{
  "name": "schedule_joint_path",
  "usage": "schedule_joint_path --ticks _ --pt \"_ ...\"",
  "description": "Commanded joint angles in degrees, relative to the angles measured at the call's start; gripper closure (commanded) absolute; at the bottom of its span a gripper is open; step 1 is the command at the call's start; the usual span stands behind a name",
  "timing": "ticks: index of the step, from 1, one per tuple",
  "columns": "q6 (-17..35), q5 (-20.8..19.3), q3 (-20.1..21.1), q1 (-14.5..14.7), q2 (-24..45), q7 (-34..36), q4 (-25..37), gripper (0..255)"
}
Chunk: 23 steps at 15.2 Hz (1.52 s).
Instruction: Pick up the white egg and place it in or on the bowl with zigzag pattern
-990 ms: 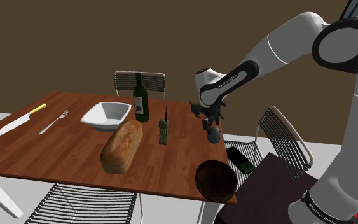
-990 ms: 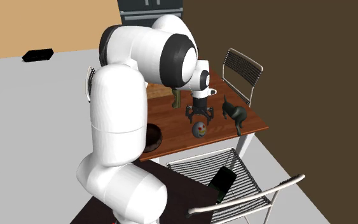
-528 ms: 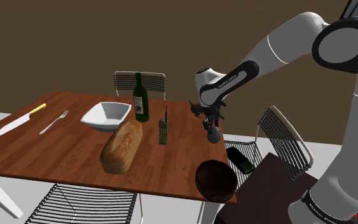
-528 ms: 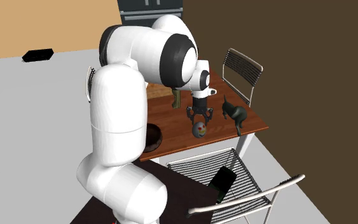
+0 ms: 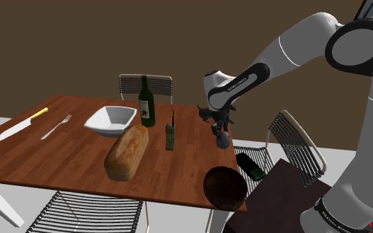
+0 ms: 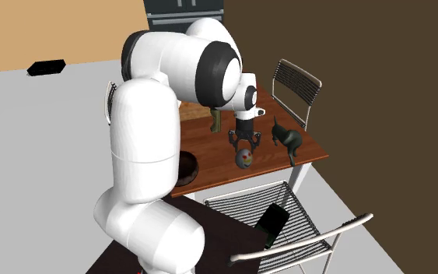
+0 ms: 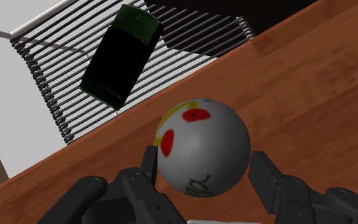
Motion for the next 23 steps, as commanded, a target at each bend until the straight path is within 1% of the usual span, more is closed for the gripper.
schedule_joint_path --ticks 1,10,11,12,13,14,21,23 --pt "-0.6 0.1 0.1 0.0 -0.4 -0.1 0.0 255" --pt "-6.5 0.8 0.2 0.1 -4.8 -1.3 1.5 255" --pt "-5.7 0.8 0.2 0.1 -4.3 -1.0 1.4 255" --pt "-5.7 0.8 0.2 0.1 -4.3 -1.0 1.4 0" --pt "-20.3 1.3 1.1 0.4 6.0 -9.2 15.5 0" --pt "-32.6 0.5 1.9 1.0 15.4 -15.5 28.2 0" --pt "-27.0 0.1 1.7 0.4 14.3 -15.1 21.5 0" --pt "-26.5 0.0 1.7 0.3 14.2 -15.0 21.0 0"
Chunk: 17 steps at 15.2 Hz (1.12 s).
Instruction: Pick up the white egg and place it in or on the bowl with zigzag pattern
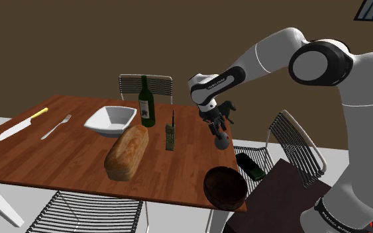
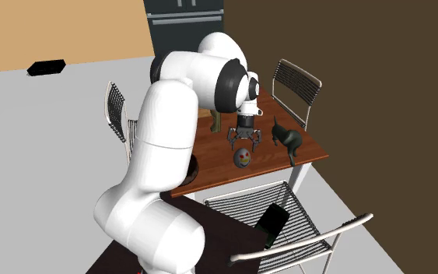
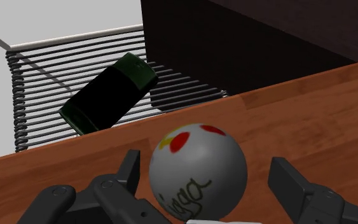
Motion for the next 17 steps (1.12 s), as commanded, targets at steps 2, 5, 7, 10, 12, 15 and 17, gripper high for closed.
schedule_joint_path --ticks 2,5,7,10,12,15,17 --pt "0.3 0.0 0.0 -0.1 0.0 0.0 -0.4 0" --pt "0.3 0.0 0.0 -0.1 0.0 0.0 -0.4 0" --pt "0.3 0.0 0.0 -0.1 0.0 0.0 -0.4 255" --pt "0.3 0.0 0.0 -0.1 0.0 0.0 -0.3 255" --pt "0.3 0.0 0.0 -0.1 0.0 0.0 -0.3 255" --pt "0.3 0.0 0.0 -0.1 0.0 0.0 -0.3 255" --pt "-0.2 0.0 0.0 -0.1 -0.5 -0.1 -0.3 255"
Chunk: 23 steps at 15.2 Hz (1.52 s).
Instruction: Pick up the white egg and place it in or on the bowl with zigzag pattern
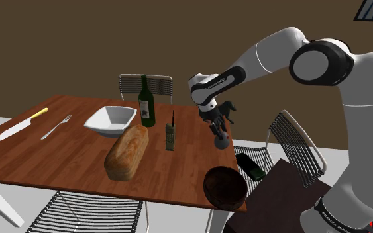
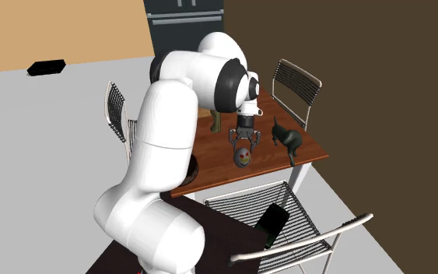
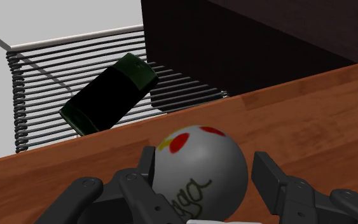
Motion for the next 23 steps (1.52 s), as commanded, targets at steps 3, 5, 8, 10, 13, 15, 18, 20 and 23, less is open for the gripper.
schedule_joint_path --ticks 3,5,8,10,13,15,18,20,23 --pt "-2.0 0.1 0.0 0.0 -1.6 -0.3 0.4 255" --pt "-3.1 0.2 0.1 0.0 -2.4 -0.6 0.7 255" --pt "-4.8 0.2 0.1 0.1 -3.6 -0.9 1.2 255" --pt "-6.0 0.3 0.1 0.1 -4.4 -1.1 1.7 255" --pt "-7.8 0.3 0.1 0.1 -5.5 -1.4 2.4 255" --pt "-9.0 0.4 0.1 0.1 -6.1 -1.6 3.0 255" --pt "-10.9 0.4 0.1 0.2 -7.1 -2.0 3.9 255" --pt "-12.2 0.4 0.1 0.2 -7.6 -2.2 4.7 255" --pt "-14.1 0.4 0.1 0.3 -8.4 -2.5 5.8 255"
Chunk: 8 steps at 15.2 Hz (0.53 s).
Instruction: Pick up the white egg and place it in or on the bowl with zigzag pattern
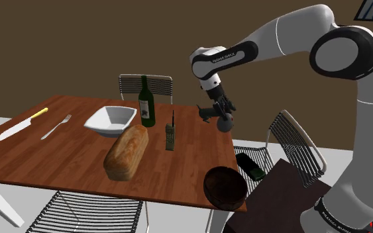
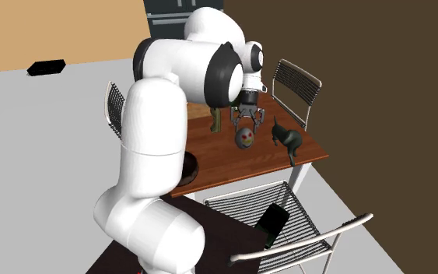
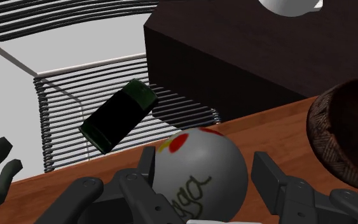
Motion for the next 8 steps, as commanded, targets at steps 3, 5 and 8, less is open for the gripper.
schedule_joint_path --ticks 3,5,8 --pt "-2.6 0.0 0.0 0.1 -0.8 -0.4 1.8 255" --pt "-3.7 0.0 0.0 0.2 -1.1 -0.6 2.6 255" --pt "-2.8 1.5 1.3 1.7 -5.7 2.3 -3.3 255"
